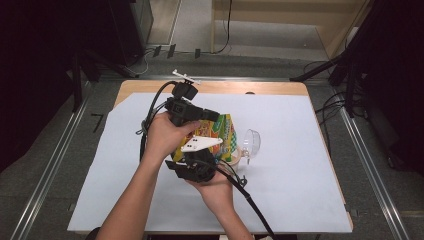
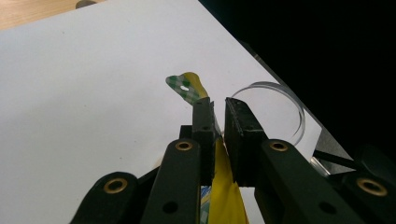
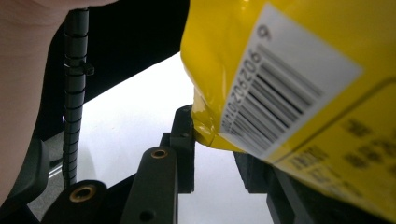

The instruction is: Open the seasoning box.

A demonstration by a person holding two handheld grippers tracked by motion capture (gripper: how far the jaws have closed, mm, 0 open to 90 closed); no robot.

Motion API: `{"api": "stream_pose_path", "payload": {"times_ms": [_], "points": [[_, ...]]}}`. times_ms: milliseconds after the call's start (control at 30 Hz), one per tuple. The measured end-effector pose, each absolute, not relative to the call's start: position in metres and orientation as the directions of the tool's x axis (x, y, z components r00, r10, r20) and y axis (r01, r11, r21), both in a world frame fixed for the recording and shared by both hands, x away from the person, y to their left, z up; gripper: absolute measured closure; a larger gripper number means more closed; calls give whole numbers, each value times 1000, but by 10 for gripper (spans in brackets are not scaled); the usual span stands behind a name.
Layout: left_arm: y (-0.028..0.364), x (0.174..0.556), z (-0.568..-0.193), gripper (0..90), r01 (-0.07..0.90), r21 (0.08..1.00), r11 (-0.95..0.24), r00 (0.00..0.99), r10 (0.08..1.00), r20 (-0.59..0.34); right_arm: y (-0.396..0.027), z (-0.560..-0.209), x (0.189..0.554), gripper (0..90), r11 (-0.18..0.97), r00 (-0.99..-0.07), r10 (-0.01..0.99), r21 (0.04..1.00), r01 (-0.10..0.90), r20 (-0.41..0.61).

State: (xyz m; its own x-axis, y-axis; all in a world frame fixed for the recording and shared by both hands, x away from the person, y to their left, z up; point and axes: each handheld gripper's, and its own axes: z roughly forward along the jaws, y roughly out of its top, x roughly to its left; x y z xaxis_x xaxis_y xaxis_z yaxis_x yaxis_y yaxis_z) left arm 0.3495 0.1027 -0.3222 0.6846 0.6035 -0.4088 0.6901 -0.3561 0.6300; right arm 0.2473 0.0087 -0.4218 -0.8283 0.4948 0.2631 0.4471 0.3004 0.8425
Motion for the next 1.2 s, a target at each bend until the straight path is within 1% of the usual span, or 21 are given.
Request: {"api": "stream_pose_path", "payload": {"times_ms": [1200], "points": [[102, 350, -323, 827, 694, 625, -356, 683, 600, -417, 9, -424, 246, 726, 292, -830, 490, 847, 444, 266]]}}
